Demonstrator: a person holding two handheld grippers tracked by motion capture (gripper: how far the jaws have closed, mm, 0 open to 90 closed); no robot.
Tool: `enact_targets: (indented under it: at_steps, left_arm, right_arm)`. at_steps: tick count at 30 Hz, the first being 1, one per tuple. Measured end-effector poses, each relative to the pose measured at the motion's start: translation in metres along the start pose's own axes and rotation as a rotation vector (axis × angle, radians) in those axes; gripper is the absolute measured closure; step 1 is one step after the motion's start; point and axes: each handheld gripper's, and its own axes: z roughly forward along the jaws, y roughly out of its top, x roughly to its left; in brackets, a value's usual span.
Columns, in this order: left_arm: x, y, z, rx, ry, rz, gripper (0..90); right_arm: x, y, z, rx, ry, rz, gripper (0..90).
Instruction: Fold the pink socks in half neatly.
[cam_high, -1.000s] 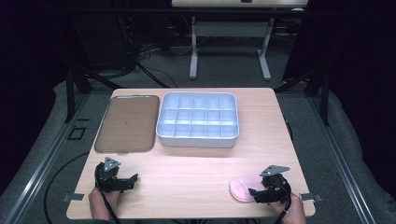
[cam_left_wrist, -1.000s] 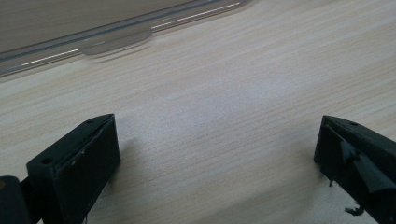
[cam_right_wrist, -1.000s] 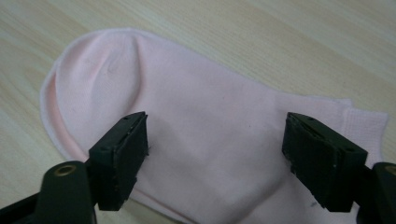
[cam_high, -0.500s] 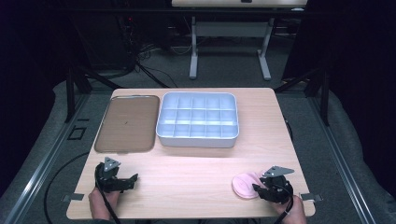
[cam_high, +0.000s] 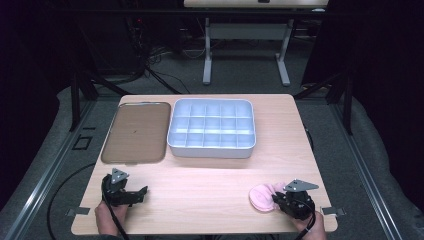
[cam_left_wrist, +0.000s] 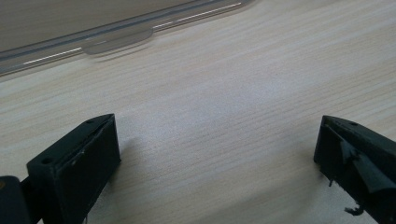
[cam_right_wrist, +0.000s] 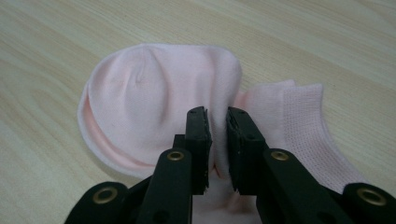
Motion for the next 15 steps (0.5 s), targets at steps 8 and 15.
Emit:
enact_targets:
  at_steps: [8, 15]
  left_arm:
    - [0.000, 0.000, 0.000, 0.000, 0.000, 0.000, 0.0]
    - [0.000, 0.000, 0.000, -0.001, 0.000, -0.002, 0.0]
  right_arm:
    - [0.007, 0.014, -0.010, -0.045, 0.006, -0.026, 79.5]
    - [0.020, 0.037, -0.020, -0.080, 0.025, -0.064, 79.4]
